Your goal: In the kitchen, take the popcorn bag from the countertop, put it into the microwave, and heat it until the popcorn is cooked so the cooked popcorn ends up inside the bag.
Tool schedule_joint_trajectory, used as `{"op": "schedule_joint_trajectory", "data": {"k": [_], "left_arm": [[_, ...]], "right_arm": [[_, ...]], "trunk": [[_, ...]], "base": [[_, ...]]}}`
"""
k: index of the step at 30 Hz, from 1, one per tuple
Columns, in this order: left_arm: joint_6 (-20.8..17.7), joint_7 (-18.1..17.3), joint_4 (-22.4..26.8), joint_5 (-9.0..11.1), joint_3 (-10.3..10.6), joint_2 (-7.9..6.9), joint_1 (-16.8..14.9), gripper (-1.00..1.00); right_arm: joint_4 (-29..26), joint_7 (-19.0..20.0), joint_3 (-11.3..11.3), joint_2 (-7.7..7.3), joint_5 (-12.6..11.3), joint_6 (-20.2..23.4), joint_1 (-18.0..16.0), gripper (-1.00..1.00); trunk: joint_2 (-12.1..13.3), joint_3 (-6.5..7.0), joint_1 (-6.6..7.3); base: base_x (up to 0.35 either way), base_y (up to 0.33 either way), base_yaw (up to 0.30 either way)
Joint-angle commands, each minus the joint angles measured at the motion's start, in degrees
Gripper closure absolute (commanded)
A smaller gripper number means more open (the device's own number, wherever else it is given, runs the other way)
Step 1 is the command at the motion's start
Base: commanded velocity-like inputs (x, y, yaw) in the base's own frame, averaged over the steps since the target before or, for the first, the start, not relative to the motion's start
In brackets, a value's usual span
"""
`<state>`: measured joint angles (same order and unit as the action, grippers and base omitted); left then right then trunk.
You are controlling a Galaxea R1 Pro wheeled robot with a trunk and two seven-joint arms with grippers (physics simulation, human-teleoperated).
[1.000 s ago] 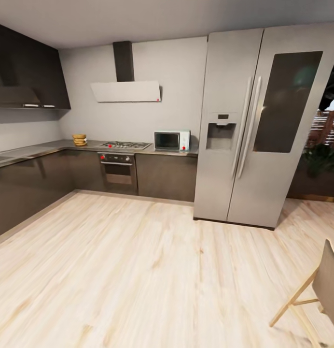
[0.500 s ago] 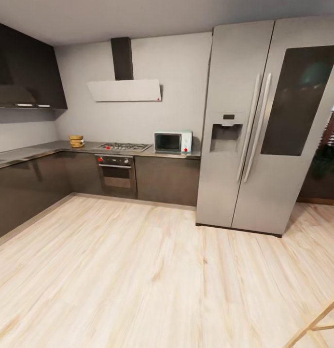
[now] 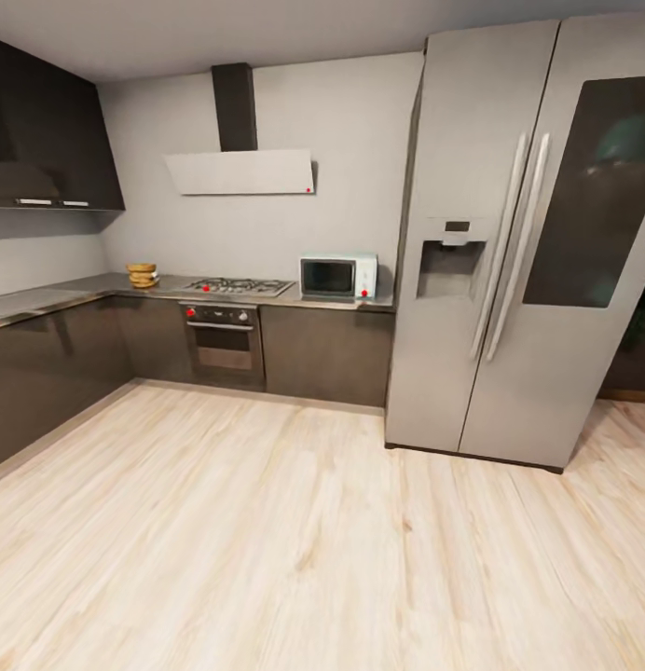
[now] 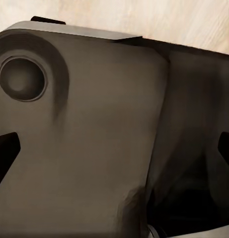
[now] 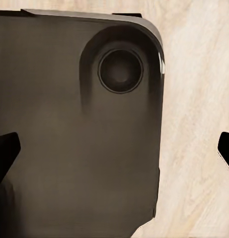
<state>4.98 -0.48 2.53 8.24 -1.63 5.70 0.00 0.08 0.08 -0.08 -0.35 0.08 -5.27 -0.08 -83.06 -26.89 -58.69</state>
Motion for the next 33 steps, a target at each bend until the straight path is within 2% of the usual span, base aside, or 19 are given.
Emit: {"op": "schedule_joint_trajectory", "data": {"k": [1,33], "left_arm": [[0.11,-0.05,0.02,0.38,-0.13,0.01,0.0,-1.0],[0.11,-0.05,0.02,0.41,-0.13,0.01,0.0,-1.0]], "right_arm": [[0.01,0.01,-0.01,-0.02,0.01,-0.18,-0.01,-1.0],[0.01,0.01,-0.01,-0.02,0.01,-0.18,-0.01,-1.0]], "trunk": [[-0.02,-0.04,-0.03],[-0.02,-0.04,-0.03]], "base": [[0.321,0.002,0.0],[0.321,0.0,0.0]]}}
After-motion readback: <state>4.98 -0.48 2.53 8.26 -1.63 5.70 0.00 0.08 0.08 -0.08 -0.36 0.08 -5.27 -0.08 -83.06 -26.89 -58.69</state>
